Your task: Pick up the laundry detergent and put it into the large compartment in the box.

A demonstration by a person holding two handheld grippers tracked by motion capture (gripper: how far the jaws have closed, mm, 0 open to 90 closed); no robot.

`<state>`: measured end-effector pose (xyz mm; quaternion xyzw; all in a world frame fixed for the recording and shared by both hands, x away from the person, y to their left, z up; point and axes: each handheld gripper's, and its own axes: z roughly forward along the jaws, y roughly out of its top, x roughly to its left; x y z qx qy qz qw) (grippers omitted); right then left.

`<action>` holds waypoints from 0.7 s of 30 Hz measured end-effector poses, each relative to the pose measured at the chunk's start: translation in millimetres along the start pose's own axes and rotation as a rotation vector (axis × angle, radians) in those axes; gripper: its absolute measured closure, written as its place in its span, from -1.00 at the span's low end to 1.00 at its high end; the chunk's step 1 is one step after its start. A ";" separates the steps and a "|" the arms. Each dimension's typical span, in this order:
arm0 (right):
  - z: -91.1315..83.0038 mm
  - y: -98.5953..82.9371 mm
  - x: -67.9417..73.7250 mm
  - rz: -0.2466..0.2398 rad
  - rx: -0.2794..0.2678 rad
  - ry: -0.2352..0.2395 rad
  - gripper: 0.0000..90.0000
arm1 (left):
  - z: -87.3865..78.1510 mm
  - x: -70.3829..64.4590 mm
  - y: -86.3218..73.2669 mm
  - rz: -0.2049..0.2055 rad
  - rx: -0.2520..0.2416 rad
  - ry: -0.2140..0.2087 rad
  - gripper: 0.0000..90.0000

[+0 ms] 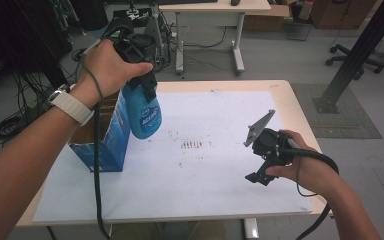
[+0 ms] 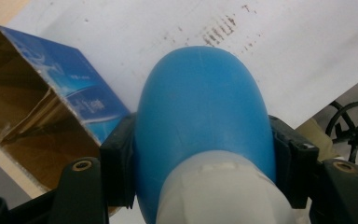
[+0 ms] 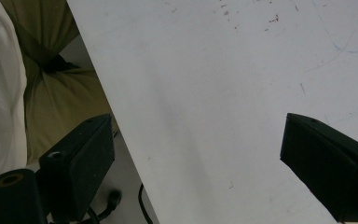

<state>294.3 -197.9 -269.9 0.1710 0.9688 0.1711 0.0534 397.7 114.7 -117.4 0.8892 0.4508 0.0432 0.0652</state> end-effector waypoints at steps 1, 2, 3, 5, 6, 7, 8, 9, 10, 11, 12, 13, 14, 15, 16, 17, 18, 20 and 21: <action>-0.6 0.3 0.1 -0.002 -0.002 -0.002 -0.77 | -1.8 0.8 -0.5 -0.004 0.002 0.001 -0.17; -1.5 0.6 0.3 -0.002 -0.001 -0.003 -0.77 | -3.1 1.6 -1.1 -0.010 -0.003 0.001 -0.17; -2.0 0.9 0.4 -0.003 -0.004 -0.004 -0.77 | -5.2 3.1 -1.9 -0.016 -0.004 0.001 -0.17; -3.2 1.6 0.8 -0.005 -0.006 -0.006 -0.77 | -8.4 5.8 -3.4 -0.032 -0.008 -0.003 -0.17; -3.6 2.0 1.0 -0.007 -0.006 -0.006 -0.77 | -9.8 6.9 -3.8 -0.033 -0.006 -0.004 -0.17; -3.7 2.1 1.2 -0.007 -0.007 -0.006 -0.77 | -11.5 8.1 -4.4 -0.044 -0.008 -0.005 -0.17; -3.4 2.4 1.3 -0.009 -0.006 -0.005 -0.77 | -13.3 8.9 -4.8 -0.053 -0.008 -0.005 -0.17; -3.1 2.5 1.4 -0.009 -0.005 -0.005 -0.77 | -15.2 10.1 -5.1 -0.052 -0.006 -0.002 -0.17; -2.9 2.5 1.3 -0.009 -0.004 -0.005 -0.77 | -16.4 10.3 -5.5 -0.062 -0.009 -0.002 -0.17; -2.7 2.6 1.3 -0.010 -0.004 -0.004 -0.77 | -18.8 11.8 -5.9 -0.069 -0.011 0.000 -0.17; -2.3 2.6 1.4 -0.011 -0.005 -0.005 -0.77 | -20.8 13.2 -6.2 -0.075 -0.010 0.001 -0.17; -2.1 2.6 1.5 -0.011 -0.007 -0.003 -0.77 | -22.6 14.4 -6.6 -0.079 -0.010 0.003 -0.17; -1.9 2.6 1.6 -0.012 -0.007 -0.003 -0.77 | -24.1 15.4 -7.1 -0.084 -0.013 0.003 -0.17; -1.8 2.6 1.8 -0.012 -0.008 -0.003 -0.77 | -26.3 17.1 -7.9 -0.093 -0.012 0.002 -0.17; -1.5 2.6 1.9 -0.013 -0.008 -0.002 -0.77 | -27.6 18.1 -8.3 -0.098 -0.011 0.003 -0.17; -1.3 2.5 1.9 -0.014 -0.008 -0.001 -0.77 | -29.4 20.1 -9.2 -0.113 -0.019 0.000 -0.17; -1.0 2.3 1.9 -0.015 -0.008 -0.001 -0.77 | -30.8 22.0 -10.0 -0.121 -0.023 -0.002 -0.17; -1.1 2.1 2.1 -0.014 -0.007 -0.001 -0.77 | -33.0 25.4 -11.4 -0.134 -0.021 -0.007 -0.17; -1.1 1.9 2.3 -0.012 -0.010 -0.001 -0.77 | -34.0 27.2 -11.9 -0.137 -0.016 -0.008 -0.17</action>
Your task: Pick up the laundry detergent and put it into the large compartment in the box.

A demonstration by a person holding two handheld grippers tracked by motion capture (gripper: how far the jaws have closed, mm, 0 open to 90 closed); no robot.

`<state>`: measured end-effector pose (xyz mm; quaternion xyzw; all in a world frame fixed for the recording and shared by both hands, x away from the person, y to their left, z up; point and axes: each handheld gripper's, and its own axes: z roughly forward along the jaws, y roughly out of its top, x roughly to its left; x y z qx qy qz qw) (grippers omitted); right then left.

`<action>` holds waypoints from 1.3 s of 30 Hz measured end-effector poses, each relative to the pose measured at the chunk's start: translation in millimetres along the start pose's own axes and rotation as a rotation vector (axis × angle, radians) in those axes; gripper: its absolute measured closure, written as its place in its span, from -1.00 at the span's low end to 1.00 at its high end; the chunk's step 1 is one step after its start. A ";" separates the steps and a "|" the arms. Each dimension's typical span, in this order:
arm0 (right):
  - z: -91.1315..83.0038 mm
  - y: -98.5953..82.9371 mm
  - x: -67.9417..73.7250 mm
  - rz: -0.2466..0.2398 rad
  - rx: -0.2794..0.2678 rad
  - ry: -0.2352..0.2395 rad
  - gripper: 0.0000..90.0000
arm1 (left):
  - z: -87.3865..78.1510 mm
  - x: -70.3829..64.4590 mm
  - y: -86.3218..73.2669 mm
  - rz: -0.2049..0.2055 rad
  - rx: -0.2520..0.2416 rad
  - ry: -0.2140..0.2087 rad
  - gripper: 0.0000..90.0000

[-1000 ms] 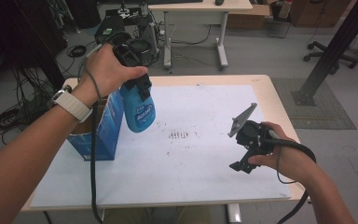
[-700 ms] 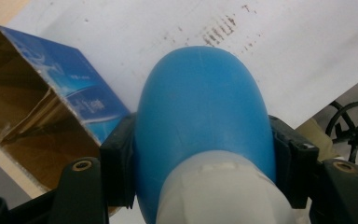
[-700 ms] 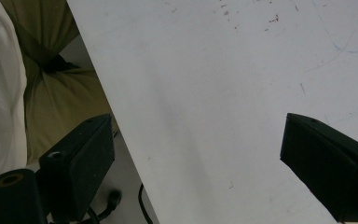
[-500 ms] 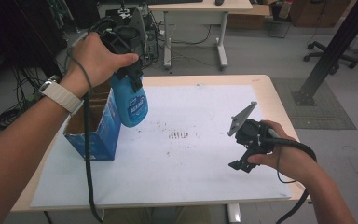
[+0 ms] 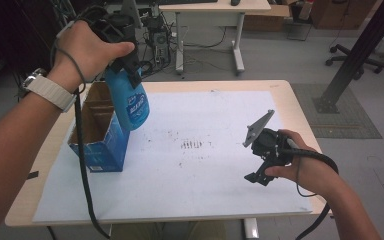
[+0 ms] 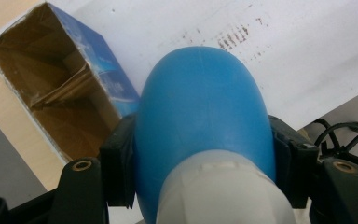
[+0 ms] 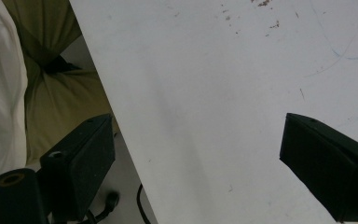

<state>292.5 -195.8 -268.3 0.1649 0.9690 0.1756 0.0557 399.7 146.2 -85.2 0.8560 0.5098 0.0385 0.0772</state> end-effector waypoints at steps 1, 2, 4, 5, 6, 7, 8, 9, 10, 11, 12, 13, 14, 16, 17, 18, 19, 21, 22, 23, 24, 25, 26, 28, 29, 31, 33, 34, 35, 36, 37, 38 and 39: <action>-0.2 -0.1 0.0 0.000 -0.001 0.000 -0.77 | -1.0 1.3 -0.4 -0.004 0.002 0.000 -0.17; -0.2 -0.1 0.0 0.000 -0.001 -0.001 -0.77 | -2.4 3.3 -1.0 -0.011 -0.003 -0.002 -0.17; -0.2 0.1 -0.1 -0.001 0.000 -0.001 -0.77 | -5.1 7.3 -2.2 -0.029 -0.005 -0.004 -0.17; -0.1 0.3 -0.1 -0.002 0.000 -0.001 -0.77 | -6.3 9.0 -2.6 -0.028 0.000 -0.003 -0.17; 0.0 0.5 -0.3 -0.004 -0.002 0.000 -0.77 | -7.7 10.7 -3.3 -0.038 -0.001 0.000 -0.17; 0.3 0.9 -0.4 -0.004 -0.002 0.001 -0.77 | -9.1 12.1 -3.8 -0.040 -0.001 0.003 -0.17; 0.5 1.3 -0.5 -0.006 -0.002 0.000 -0.77 | -10.3 13.7 -4.4 -0.041 0.002 0.005 -0.17; 0.5 1.8 -0.5 -0.006 -0.001 0.001 -0.77 | -11.5 15.0 -5.1 -0.050 -0.005 0.005 -0.17; 0.7 2.2 -0.6 -0.007 -0.003 0.001 -0.77 | -12.7 16.9 -5.8 -0.053 -0.003 0.006 -0.17; 0.8 2.7 -0.7 -0.008 -0.003 0.002 -0.77 | -14.0 18.8 -6.6 -0.060 -0.003 0.005 -0.17; 1.0 3.1 -0.6 -0.009 -0.002 0.003 -0.77 | -15.2 20.8 -7.5 -0.069 -0.005 0.004 -0.17; 1.3 3.5 -0.5 -0.011 -0.001 0.003 -0.77 | -16.3 23.0 -8.5 -0.079 -0.009 0.002 -0.17; 1.6 3.7 -0.6 -0.010 -0.002 0.004 -0.77 | -17.4 25.3 -9.4 -0.092 -0.014 0.000 -0.17; 1.7 4.0 -0.9 -0.011 -0.002 0.003 -0.77 | -18.6 29.8 -11.0 -0.104 -0.014 -0.001 -0.17; 1.5 4.1 -0.9 -0.011 -0.002 0.003 -0.77 | -18.7 31.3 -11.5 -0.105 -0.010 0.001 -0.17; 1.5 4.3 -0.8 -0.012 -0.002 0.003 -0.77 | -18.9 33.4 -12.3 -0.111 -0.008 0.002 -0.17; 1.5 4.4 -0.7 -0.012 -0.001 0.003 -0.77 | -19.5 35.8 -13.3 -0.117 -0.009 0.003 -0.17; 1.6 4.3 -1.0 -0.013 0.001 0.004 -0.77 | -20.5 39.5 -14.7 -0.129 -0.008 0.002 -0.17; 1.6 4.2 -1.1 -0.013 0.001 0.003 -0.77 | -21.5 42.0 -15.6 -0.139 -0.011 0.003 -0.17; 1.4 4.0 -1.2 -0.012 0.001 0.003 -0.77 | -22.5 43.9 -16.5 -0.145 -0.011 0.006 -0.17; 1.3 3.8 -1.2 -0.012 -0.001 0.003 -0.77 | -23.4 45.8 -17.3 -0.151 -0.012 0.008 -0.17; 1.1 3.7 -1.1 -0.011 0.000 0.003 -0.77 | -24.2 47.0 -18.0 -0.159 -0.015 0.009 -0.17; 1.0 3.6 -1.1 -0.010 0.000 0.003 -0.77 | -25.5 49.3 -19.0 -0.166 -0.015 0.013 -0.17; 0.7 3.3 -1.3 -0.011 -0.001 0.002 -0.77 | -27.8 52.9 -20.4 -0.173 -0.016 0.019 -0.17; 0.6 3.2 -1.3 -0.011 -0.002 0.002 -0.77 | -28.5 54.2 -21.2 -0.183 -0.020 0.021 -0.17; 0.5 2.9 -1.5 -0.012 -0.003 0.002 -0.77 | -29.8 57.3 -22.4 -0.193 -0.020 0.026 -0.17; 0.6 2.5 -1.6 -0.009 -0.004 0.002 -0.77 | -29.9 59.8 -23.6 -0.208 -0.020 0.032 -0.17; 0.7 2.3 -1.5 -0.007 -0.003 0.003 -0.77 | -30.0 61.5 -24.3 -0.211 -0.019 0.035 -0.17; 0.8 2.2 -1.5 -0.007 -0.002 0.002 -0.77 | -30.3 63.1 -25.1 -0.218 -0.022 0.034 -0.17; 0.9 2.2 -1.5 -0.008 -0.003 0.003 -0.77 | -30.5 64.7 -25.8 -0.224 -0.022 0.033 -0.17; 1.0 2.1 -1.4 -0.007 -0.003 0.003 -0.77 | -30.6 66.0 -26.3 -0.227 -0.021 0.032 -0.17; 1.0 2.1 -1.4 -0.008 -0.002 0.003 -0.77 | -31.0 67.8 -27.2 -0.235 -0.024 0.032 -0.17; 1.0 2.1 -1.3 -0.008 -0.002 0.003 -0.77 | -31.3 69.2 -28.0 -0.238 -0.025 0.033 -0.17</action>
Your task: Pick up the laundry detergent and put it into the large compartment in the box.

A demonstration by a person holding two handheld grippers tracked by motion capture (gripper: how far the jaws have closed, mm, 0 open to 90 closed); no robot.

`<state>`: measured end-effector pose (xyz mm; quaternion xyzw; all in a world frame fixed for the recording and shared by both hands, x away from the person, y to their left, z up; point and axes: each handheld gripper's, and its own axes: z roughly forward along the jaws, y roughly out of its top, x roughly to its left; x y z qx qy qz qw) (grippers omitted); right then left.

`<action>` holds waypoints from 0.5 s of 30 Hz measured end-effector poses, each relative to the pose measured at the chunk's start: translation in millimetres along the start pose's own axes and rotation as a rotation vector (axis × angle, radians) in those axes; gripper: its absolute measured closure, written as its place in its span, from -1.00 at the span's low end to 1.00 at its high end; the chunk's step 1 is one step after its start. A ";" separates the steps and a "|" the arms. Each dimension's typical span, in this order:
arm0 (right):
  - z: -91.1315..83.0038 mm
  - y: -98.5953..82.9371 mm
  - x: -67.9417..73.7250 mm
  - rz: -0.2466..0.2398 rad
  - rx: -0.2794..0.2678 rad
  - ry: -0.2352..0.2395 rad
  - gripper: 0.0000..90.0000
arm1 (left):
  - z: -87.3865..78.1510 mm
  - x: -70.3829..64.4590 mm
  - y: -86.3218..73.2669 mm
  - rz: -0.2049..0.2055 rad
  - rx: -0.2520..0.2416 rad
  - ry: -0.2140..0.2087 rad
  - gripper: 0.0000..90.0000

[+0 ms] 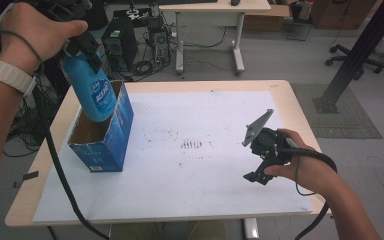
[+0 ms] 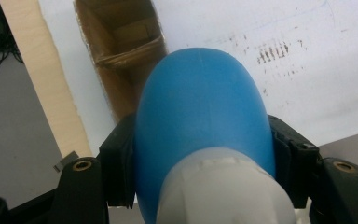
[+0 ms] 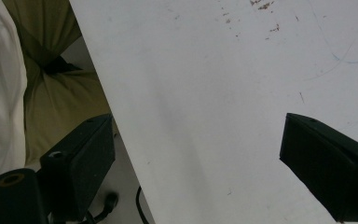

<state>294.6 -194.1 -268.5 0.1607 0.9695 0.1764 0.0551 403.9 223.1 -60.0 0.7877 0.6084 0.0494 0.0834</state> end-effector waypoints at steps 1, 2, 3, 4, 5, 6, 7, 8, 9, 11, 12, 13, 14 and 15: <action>0.0 -0.1 0.0 0.000 -0.001 0.000 -0.77 | -0.2 1.3 -0.4 -0.004 0.000 0.002 -0.17; -0.1 -0.1 -0.1 0.001 -0.002 0.000 -0.77 | -0.6 2.4 -0.6 -0.008 -0.001 0.002 -0.17; -0.1 -0.1 -0.1 0.001 -0.002 0.000 -0.77 | -0.8 4.2 -1.0 -0.013 -0.003 0.004 -0.17; 0.0 0.1 -0.2 0.001 -0.002 -0.001 -0.77 | -1.0 5.5 -1.2 -0.018 -0.001 0.005 -0.17; 0.1 0.3 -0.3 0.000 -0.001 -0.001 -0.77 | -1.2 6.9 -1.5 -0.023 -0.003 0.006 -0.17; 0.2 0.6 -0.3 0.000 -0.001 -0.001 -0.77 | -0.8 8.5 -1.8 -0.028 -0.005 0.008 -0.17; 0.4 1.1 0.0 -0.001 -0.002 0.000 -0.77 | -0.7 9.2 -1.9 -0.031 -0.005 0.010 -0.17; 0.4 1.3 0.1 -0.002 -0.002 0.001 -0.77 | -0.5 10.0 -2.0 -0.033 -0.006 0.010 -0.17; 0.4 1.5 0.2 -0.002 -0.001 0.001 -0.77 | 0.2 11.0 -2.1 -0.035 -0.005 0.013 -0.17; 0.6 1.7 -0.2 -0.002 -0.002 0.001 -0.77 | 1.6 11.9 -2.0 -0.034 -0.001 0.019 -0.17; 0.7 1.7 -0.4 -0.003 0.000 0.000 -0.77 | 2.4 12.8 -2.1 -0.040 -0.004 0.020 -0.17; 0.8 1.8 -0.5 -0.003 0.000 0.001 -0.77 | 3.0 13.9 -2.0 -0.041 -0.003 0.019 -0.17; 0.9 1.9 -0.5 -0.002 -0.001 0.001 -0.77 | 3.3 14.9 -1.8 -0.045 -0.001 0.016 -0.17; 1.0 2.1 -0.3 -0.003 -0.001 0.001 -0.77 | 3.8 15.8 -1.9 -0.048 -0.004 0.014 -0.17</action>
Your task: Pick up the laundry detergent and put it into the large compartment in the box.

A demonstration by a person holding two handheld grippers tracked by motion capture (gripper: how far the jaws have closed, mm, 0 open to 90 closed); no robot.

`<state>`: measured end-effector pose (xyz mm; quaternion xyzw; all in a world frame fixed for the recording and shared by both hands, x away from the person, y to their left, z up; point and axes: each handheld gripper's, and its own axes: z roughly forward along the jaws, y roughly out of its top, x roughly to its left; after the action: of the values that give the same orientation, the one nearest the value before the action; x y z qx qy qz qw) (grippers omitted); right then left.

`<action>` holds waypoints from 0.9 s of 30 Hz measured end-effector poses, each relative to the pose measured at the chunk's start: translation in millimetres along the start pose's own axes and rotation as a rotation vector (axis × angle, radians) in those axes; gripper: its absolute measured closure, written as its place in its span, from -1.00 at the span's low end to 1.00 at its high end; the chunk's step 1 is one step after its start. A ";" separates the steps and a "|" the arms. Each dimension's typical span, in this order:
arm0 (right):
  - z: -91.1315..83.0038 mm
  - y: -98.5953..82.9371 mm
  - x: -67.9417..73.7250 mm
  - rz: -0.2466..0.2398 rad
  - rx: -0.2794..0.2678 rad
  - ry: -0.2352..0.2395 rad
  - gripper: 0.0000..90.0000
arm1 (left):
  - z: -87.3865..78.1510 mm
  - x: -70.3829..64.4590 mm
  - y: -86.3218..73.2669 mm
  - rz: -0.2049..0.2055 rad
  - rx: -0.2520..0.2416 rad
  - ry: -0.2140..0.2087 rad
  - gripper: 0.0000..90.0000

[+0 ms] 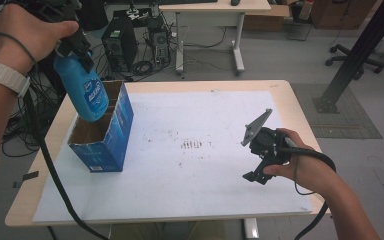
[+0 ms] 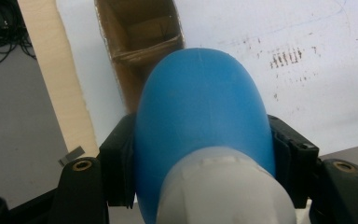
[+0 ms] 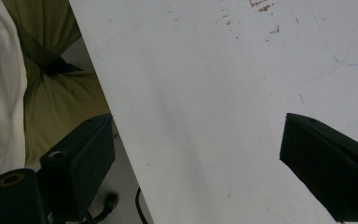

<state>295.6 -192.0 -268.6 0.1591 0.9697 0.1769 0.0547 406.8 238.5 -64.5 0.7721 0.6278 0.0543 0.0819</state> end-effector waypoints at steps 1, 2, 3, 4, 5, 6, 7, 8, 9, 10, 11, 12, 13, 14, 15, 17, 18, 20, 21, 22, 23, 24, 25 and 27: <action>0.1 0.1 0.1 0.000 -0.001 0.001 -0.77 | 0.3 0.7 0.0 -0.002 0.000 0.000 -0.17; 0.2 0.1 0.1 0.000 0.000 0.001 -0.77 | 0.9 1.4 0.1 -0.002 0.002 0.001 -0.17; 0.4 -0.1 0.0 0.000 0.001 0.000 -0.77 | 1.7 1.8 0.0 -0.005 0.001 0.004 -0.17; 0.4 -0.2 -0.2 0.000 0.002 -0.001 -0.77 | 2.6 2.3 -0.1 -0.006 -0.001 0.008 -0.17; 0.3 -0.4 -0.2 0.001 0.001 -0.001 -0.77 | 3.4 2.9 -0.1 -0.010 0.000 0.010 -0.17; 0.1 -0.4 -0.2 0.001 -0.001 0.000 -0.77 | 4.3 3.8 -0.1 -0.014 -0.001 0.011 -0.17; 0.0 -0.4 -0.1 0.001 -0.001 0.000 -0.77 | 5.2 4.6 -0.1 -0.014 0.000 0.015 -0.17; -0.2 -0.4 -0.1 0.000 0.001 0.000 -0.77 | 6.2 5.5 -0.1 -0.018 0.000 0.016 -0.17; -0.3 -0.4 0.0 0.000 0.002 -0.001 -0.77 | 7.3 6.1 -0.1 -0.020 -0.002 0.019 -0.17; -0.6 -0.4 0.1 0.000 0.002 -0.002 -0.77 | 8.0 6.5 -0.2 -0.022 -0.001 0.020 -0.17; -0.6 -0.6 0.1 0.000 0.001 -0.002 -0.77 | 9.4 7.3 -0.2 -0.021 -0.006 0.024 -0.17; -0.7 -0.9 0.2 0.001 0.000 -0.003 -0.77 | 11.1 7.9 -0.4 -0.022 -0.005 0.025 -0.17; -0.6 -1.2 0.3 0.003 -0.001 -0.002 -0.77 | 12.5 8.3 -0.6 -0.026 -0.005 0.025 -0.17; -0.4 -1.5 0.3 0.004 -0.001 -0.002 -0.77 | 14.9 9.2 -0.8 -0.027 -0.004 0.024 -0.17; 0.1 -1.9 0.2 0.003 0.001 -0.003 -0.77 | 16.1 9.6 -0.9 -0.031 -0.004 0.024 -0.17; 0.7 -2.2 0.3 0.004 0.001 -0.001 -0.77 | 19.8 11.2 -0.8 -0.032 0.001 0.027 -0.17; 0.7 -2.2 0.4 0.004 0.001 0.000 -0.77 | 21.4 11.6 -0.8 -0.036 0.002 0.027 -0.17; 0.3 -2.1 0.5 0.004 0.001 -0.001 -0.77 | 23.9 13.0 -0.6 -0.040 0.003 0.026 -0.17; 0.0 -2.1 0.4 0.005 0.000 -0.001 -0.77 | 25.3 13.7 -0.6 -0.044 0.004 0.024 -0.17; -0.2 -2.1 0.1 0.004 0.000 -0.003 -0.77 | 26.8 14.5 -0.6 -0.049 0.004 0.021 -0.17; -0.4 -2.2 0.0 0.004 0.000 -0.003 -0.77 | 28.1 15.2 -0.6 -0.048 0.005 0.020 -0.17; -0.5 -2.1 0.0 0.005 0.000 -0.002 -0.77 | 29.6 15.7 -0.5 -0.050 0.007 0.022 -0.17; -0.3 -2.1 0.1 0.006 0.000 -0.002 -0.77 | 31.1 16.3 -0.6 -0.053 0.006 0.022 -0.17; 0.3 -2.2 -0.1 0.006 0.002 0.000 -0.77 | 34.0 17.3 -0.5 -0.055 0.009 0.024 -0.17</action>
<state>295.2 -193.9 -269.7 0.1621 0.9694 0.1760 0.0542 416.2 253.6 -98.3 0.7543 0.6499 0.0585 0.0725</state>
